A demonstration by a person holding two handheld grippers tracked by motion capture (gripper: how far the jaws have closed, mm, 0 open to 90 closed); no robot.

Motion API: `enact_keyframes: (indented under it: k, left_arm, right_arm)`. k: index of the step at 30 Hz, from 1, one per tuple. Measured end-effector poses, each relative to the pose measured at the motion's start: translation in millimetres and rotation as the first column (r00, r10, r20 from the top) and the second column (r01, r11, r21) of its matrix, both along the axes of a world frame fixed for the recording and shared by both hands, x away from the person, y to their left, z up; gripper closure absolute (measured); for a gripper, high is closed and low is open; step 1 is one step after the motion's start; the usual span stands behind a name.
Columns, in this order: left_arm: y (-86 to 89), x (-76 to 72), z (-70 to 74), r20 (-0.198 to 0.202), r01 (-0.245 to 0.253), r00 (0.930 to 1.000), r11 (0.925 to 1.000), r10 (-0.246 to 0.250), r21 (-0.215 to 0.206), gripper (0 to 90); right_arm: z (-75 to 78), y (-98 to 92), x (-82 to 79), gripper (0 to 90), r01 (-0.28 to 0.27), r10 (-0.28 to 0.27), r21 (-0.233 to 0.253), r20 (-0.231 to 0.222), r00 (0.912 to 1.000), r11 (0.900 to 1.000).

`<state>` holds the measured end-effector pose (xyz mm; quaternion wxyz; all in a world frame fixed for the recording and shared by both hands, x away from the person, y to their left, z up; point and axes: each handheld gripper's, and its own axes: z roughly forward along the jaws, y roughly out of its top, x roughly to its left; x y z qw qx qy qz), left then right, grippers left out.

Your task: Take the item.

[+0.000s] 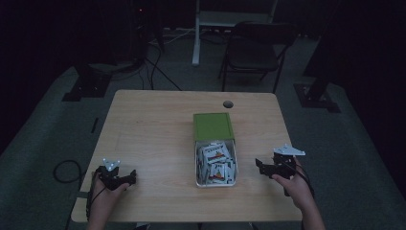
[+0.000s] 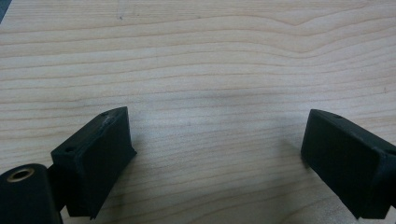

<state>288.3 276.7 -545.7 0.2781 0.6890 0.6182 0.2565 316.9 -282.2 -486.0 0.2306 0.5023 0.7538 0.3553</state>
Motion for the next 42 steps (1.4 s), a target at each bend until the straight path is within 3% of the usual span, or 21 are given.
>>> enact_keyframes:
  k: [5,6,11,21,32,42]
  left_arm:
    - [0.0,0.0,0.0,0.000,0.000,1.0000,1.0000,0.000,0.000,9.0]
    - [0.0,0.0,0.0,0.000,0.000,1.0000,1.0000,0.000,0.000,9.0]
    - [0.0,0.0,-0.1,0.001,0.000,1.0000,1.0000,0.000,0.000,9.0]
    - [0.0,0.0,0.0,0.000,0.000,1.0000,1.0000,0.000,0.000,9.0]
    - [0.0,0.0,0.0,0.000,0.000,1.0000,1.0000,0.000,0.000,9.0]
    - [0.0,0.0,-0.1,0.000,0.000,1.0000,1.0000,0.000,0.000,9.0]
  right_arm:
    - [11.4,4.8,-2.9,15.5,-0.003,0.003,-0.019,0.026,0.9997,1.000]
    - [17.7,7.5,-4.8,24.4,-0.006,0.007,-0.026,0.040,0.9992,1.000]
    - [31.1,16.7,-10.0,28.9,-0.032,0.033,-0.017,0.067,0.9972,0.999]
    - [53.2,37.3,-21.3,28.9,-0.093,0.089,0.026,0.112,0.9897,0.995]
    - [63.1,62.5,-33.6,28.8,-0.170,0.164,0.044,0.124,0.9787,0.984]
    - [62.2,86.9,-40.6,28.8,-0.254,0.248,0.042,0.115,0.9620,0.966]
